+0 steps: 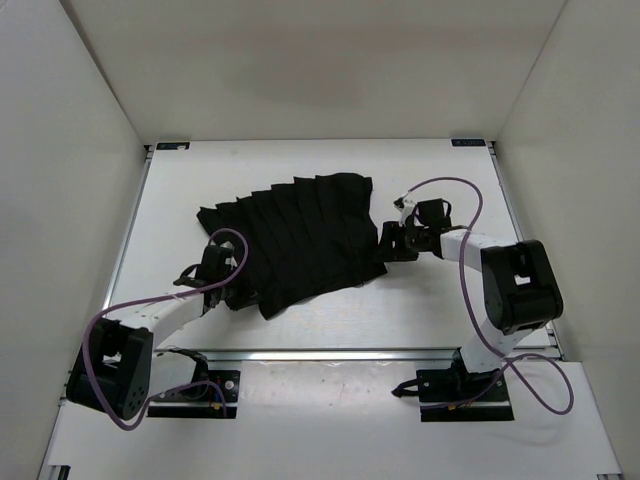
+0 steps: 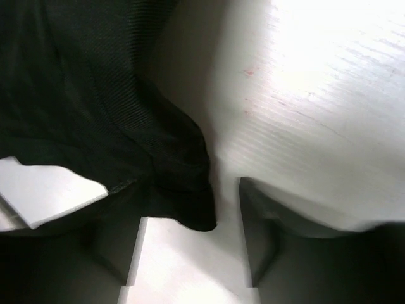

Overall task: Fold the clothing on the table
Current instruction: Flatten the skirt out

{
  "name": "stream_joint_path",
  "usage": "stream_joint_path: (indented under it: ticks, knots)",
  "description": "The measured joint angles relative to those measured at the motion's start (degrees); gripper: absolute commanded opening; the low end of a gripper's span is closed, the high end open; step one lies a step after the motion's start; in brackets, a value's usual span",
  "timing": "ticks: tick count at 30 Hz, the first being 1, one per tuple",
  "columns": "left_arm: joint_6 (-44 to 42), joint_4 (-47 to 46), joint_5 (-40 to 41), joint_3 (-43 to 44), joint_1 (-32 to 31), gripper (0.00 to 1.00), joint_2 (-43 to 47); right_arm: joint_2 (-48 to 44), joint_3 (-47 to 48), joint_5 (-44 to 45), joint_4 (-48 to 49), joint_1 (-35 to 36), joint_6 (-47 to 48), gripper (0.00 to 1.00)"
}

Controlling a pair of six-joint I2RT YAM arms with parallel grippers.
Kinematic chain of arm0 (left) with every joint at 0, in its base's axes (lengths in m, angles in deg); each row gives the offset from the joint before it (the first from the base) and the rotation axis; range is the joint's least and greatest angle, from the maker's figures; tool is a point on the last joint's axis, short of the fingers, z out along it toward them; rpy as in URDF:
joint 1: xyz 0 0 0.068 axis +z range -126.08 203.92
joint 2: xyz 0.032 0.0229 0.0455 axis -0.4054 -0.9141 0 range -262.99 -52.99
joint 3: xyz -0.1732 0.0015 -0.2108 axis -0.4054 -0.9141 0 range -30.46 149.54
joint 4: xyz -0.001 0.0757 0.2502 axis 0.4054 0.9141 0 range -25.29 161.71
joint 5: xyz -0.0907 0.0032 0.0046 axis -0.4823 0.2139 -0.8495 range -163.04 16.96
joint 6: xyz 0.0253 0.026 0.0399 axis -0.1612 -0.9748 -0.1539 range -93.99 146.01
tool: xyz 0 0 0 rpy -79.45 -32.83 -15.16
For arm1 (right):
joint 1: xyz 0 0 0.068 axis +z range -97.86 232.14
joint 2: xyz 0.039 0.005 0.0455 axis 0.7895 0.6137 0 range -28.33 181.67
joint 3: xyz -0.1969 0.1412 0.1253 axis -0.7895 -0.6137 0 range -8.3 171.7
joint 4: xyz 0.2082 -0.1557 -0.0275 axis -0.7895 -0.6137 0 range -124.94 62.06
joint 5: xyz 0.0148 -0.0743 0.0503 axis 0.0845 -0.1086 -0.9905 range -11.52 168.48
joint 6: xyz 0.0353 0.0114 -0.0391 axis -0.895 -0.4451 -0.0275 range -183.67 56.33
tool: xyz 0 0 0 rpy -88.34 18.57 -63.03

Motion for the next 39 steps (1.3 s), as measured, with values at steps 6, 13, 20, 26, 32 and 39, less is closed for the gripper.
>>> stream_joint_path:
  ticks: [6, 13, 20, 26, 32, 39]
  knots:
    - [0.87, -0.33, -0.63, 0.00, -0.20, 0.00, -0.13, 1.57, 0.13, 0.00, 0.09, 2.23, 0.24, 0.19]
    - [1.31, -0.81, -1.73, 0.00, 0.07, 0.13, -0.33, 2.64, 0.87, 0.31, -1.46, 3.21, -0.22, 0.00]
    - [3.45, -1.25, -2.60, -0.59, -1.36, 0.74, 3.10, 2.16, 4.02, 2.43, -4.44, 3.32, -0.66, 0.00]
    - [7.61, -5.51, -2.43, -4.79, -4.24, 0.72, 6.56, 2.10, 4.61, 2.60, -5.03, 4.04, -0.66, 0.00]
    - [12.50, -10.45, -0.48, -9.31, -6.36, 0.43, 8.79, 1.95, 4.39, 2.62, -5.11, 4.66, -0.68, 0.00]
    - [15.10, -9.75, 4.85, -11.15, -6.25, 0.00, 10.75, 1.90, 4.31, 2.60, -5.68, 4.74, -0.72, 0.00]
